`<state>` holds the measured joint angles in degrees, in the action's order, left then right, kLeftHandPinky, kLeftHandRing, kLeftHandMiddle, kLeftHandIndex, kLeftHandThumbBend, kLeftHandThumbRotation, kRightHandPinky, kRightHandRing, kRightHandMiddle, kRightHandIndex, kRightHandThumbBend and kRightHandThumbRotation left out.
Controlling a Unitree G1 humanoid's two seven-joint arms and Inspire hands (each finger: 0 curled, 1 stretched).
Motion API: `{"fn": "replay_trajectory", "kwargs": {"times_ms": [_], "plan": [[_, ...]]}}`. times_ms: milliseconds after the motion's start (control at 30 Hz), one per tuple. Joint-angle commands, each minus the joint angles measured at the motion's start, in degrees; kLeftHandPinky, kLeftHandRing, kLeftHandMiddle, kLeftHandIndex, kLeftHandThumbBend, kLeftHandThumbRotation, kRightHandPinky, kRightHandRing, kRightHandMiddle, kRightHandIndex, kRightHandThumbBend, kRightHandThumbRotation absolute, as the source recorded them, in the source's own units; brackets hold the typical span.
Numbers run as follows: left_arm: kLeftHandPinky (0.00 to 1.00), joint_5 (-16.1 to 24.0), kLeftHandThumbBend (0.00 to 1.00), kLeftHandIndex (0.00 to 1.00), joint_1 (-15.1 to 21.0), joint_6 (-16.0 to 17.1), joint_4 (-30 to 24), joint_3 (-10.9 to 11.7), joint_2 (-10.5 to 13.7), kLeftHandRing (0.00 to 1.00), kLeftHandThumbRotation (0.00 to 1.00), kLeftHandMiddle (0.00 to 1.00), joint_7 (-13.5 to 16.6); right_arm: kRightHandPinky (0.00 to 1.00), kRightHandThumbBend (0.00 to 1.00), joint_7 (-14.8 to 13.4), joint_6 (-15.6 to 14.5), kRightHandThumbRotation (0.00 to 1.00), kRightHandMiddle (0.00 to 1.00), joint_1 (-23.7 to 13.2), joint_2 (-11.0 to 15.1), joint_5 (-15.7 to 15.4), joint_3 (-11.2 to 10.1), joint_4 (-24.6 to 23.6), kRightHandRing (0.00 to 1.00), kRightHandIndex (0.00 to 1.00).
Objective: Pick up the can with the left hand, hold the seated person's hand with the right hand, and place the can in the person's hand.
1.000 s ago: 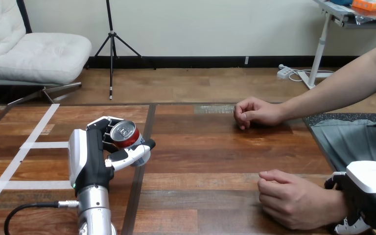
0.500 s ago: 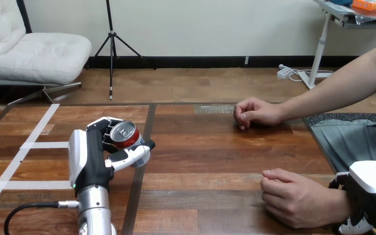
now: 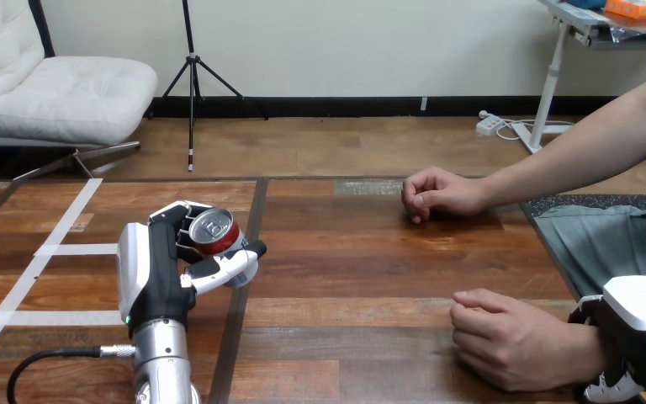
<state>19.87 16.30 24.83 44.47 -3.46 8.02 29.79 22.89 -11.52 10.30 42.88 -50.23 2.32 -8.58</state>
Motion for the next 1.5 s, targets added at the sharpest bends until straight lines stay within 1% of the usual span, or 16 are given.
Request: {"fn": "replay_trajectory", "kwargs": {"times_ms": [0,33,67,200,367,400,533,633,667,800,900,1000,1167,1300,1467], "plan": [[0.40,0.4,0.62,0.48,3.2,0.7,-3.8,0.0,0.3,0.43,0.00,0.46,0.0,0.49,0.74,0.6,-0.9,0.00,0.70,2.1,0.4,0.2,1.3,3.9,0.64,0.71],[0.40,0.4,0.62,0.48,3.2,0.6,-3.9,0.0,0.3,0.43,0.00,0.46,0.0,0.48,0.75,0.3,-0.6,0.00,0.69,2.1,0.4,0.2,1.3,4.1,0.62,0.70],[0.40,0.4,0.62,0.48,3.2,0.6,-3.9,0.0,0.3,0.43,0.00,0.46,0.0,0.43,0.75,0.1,-0.5,0.00,0.63,2.0,0.4,0.3,1.4,4.3,0.56,0.67],[0.40,0.1,0.62,0.48,3.3,0.8,-3.9,0.1,0.2,0.43,0.00,0.46,-0.1,0.36,0.74,-0.4,-0.2,0.00,0.56,1.7,0.3,0.5,1.4,4.9,0.47,0.64],[0.39,0.3,0.62,0.48,3.3,0.8,-3.8,0.1,0.3,0.43,0.00,0.46,0.0,0.31,0.74,-0.8,0.1,0.00,0.50,1.3,0.3,0.5,1.7,5.6,0.41,0.61],[0.39,0.3,0.62,0.48,3.3,0.8,-3.7,0.0,0.3,0.43,0.00,0.46,0.1,0.31,0.74,-0.9,0.2,0.00,0.50,1.2,0.3,0.5,1.8,5.7,0.41,0.61],[0.39,0.3,0.62,0.48,3.5,1.1,-3.5,0.0,0.4,0.43,0.00,0.46,0.0,0.29,0.75,-2.7,0.9,0.00,0.48,1.4,-0.2,1.2,1.2,6.1,0.39,0.57],[0.40,0.3,0.62,0.48,3.5,1.4,-3.3,0.0,0.5,0.43,0.00,0.46,0.0,0.31,0.76,-3.9,1.5,0.00,0.49,1.5,-0.3,1.7,1.0,6.5,0.41,0.55],[0.40,0.3,0.62,0.48,3.5,1.3,-3.3,0.0,0.5,0.43,0.00,0.46,0.1,0.33,0.76,-4.2,1.7,0.00,0.51,1.5,-0.4,1.9,0.9,6.6,0.43,0.55],[0.41,0.1,0.62,0.48,3.6,1.1,-3.4,0.1,0.4,0.43,0.00,0.46,-0.1,0.37,0.75,-5.3,1.9,0.00,0.53,1.6,-1.0,3.3,0.3,6.9,0.47,0.55],[0.41,0.0,0.62,0.48,3.6,1.1,-3.5,0.2,0.3,0.43,0.00,0.46,-0.2,0.40,0.75,-5.6,2.0,0.00,0.55,1.5,-0.8,3.8,0.4,7.1,0.49,0.56],[0.41,0.0,0.62,0.48,3.6,1.0,-3.7,0.2,0.3,0.42,0.00,0.46,-0.1,0.42,0.75,-6.4,2.4,0.00,0.56,1.5,-0.7,4.2,0.5,7.3,0.51,0.56],[0.40,-0.2,0.62,0.48,3.7,1.2,-3.6,0.3,0.3,0.42,0.00,0.45,-0.3,0.41,0.76,-7.4,3.3,0.00,0.55,1.5,-0.6,5.2,0.4,7.6,0.50,0.55],[0.40,-0.5,0.62,0.48,3.8,1.3,-3.3,0.4,0.2,0.42,0.00,0.45,-0.6,0.39,0.74,-9.1,4.4,0.00,0.53,1.8,-0.7,6.2,0.0,7.6,0.48,0.53],[0.40,-0.5,0.61,0.48,3.8,1.3,-3.3,0.3,0.3,0.42,0.00,0.45,-0.7,0.37,0.75,-10.3,5.2,0.00,0.52,1.9,-0.4,6.4,0.2,7.8,0.46,0.52]]}}
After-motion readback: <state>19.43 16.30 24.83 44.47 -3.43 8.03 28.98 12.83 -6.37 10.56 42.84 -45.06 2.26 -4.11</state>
